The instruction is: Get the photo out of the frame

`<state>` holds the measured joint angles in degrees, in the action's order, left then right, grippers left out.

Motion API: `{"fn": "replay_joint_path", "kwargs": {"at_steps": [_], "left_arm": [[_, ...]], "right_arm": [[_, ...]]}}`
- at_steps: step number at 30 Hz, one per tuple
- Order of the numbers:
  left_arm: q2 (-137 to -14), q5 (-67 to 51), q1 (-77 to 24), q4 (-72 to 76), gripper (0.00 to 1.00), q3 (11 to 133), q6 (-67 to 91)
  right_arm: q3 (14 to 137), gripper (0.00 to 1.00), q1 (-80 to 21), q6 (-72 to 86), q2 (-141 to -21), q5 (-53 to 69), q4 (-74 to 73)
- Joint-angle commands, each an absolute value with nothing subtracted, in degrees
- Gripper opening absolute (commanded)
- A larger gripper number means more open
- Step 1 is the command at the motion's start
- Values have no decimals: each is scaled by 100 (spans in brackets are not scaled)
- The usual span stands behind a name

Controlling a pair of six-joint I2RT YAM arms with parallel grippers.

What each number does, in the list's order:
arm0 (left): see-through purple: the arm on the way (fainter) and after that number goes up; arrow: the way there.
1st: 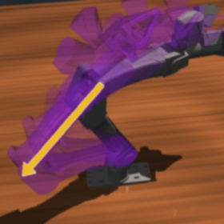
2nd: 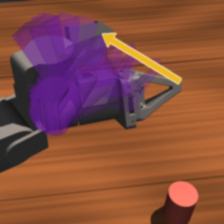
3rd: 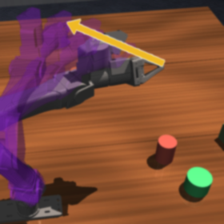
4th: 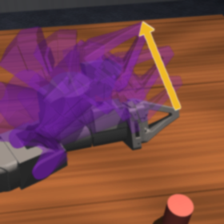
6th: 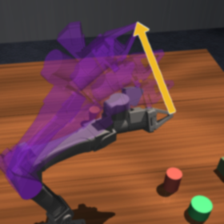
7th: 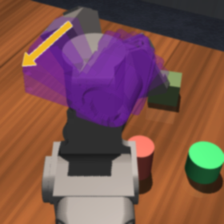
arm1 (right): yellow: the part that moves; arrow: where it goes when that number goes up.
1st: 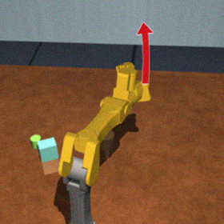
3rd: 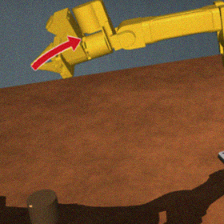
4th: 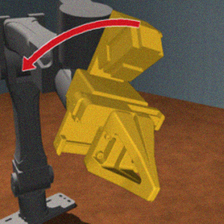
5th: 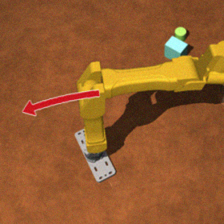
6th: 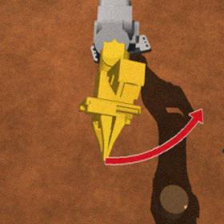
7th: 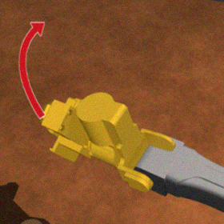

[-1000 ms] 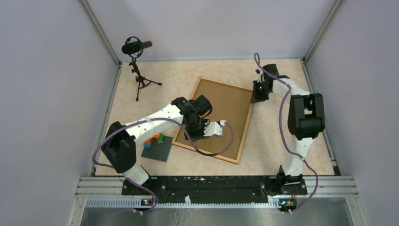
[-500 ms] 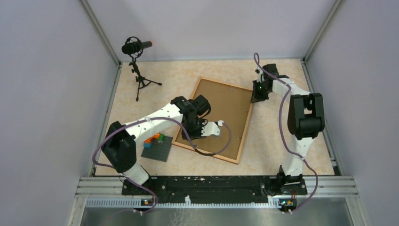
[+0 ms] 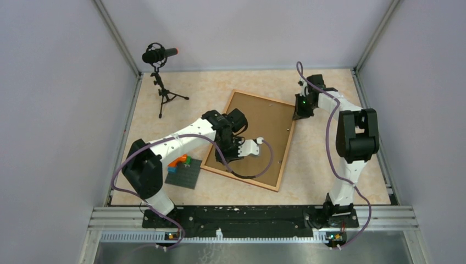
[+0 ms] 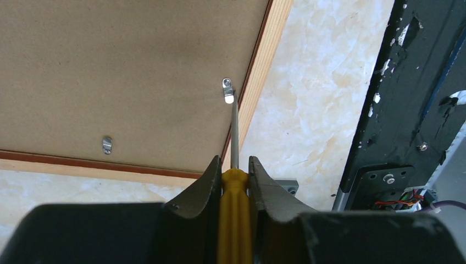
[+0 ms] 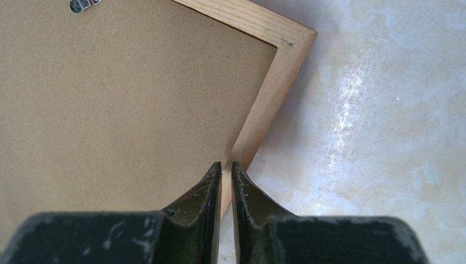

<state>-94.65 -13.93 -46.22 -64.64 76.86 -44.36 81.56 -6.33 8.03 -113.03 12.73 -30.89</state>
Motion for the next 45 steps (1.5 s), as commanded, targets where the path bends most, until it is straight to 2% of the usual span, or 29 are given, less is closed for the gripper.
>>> {"fn": "replay_joint_path", "kwargs": {"at_steps": [1, 20, 29, 36, 45], "left_arm": [[-9547, -1226, -4606, -6315, 0, 7734, -4411], [-9522, -650, -4614, -5694, 0, 8012, -4163], [-9411, -900, -4593, -6055, 0, 8070, -4262], [-9183, -1288, -4609, -6731, 0, 8076, -5055], [-9578, -1256, -4638, -6908, 0, 8235, -5095]], "right_arm": [[8219, 11, -721, 703, -11590, 1189, -3146], [8293, 10, -727, 686, -11669, 1274, -3194], [8281, 10, -728, 677, -11663, 1273, -3199], [8284, 10, -731, 694, -11678, 1316, -3210], [8328, 10, -747, 693, -11695, 1318, -3250]]}}
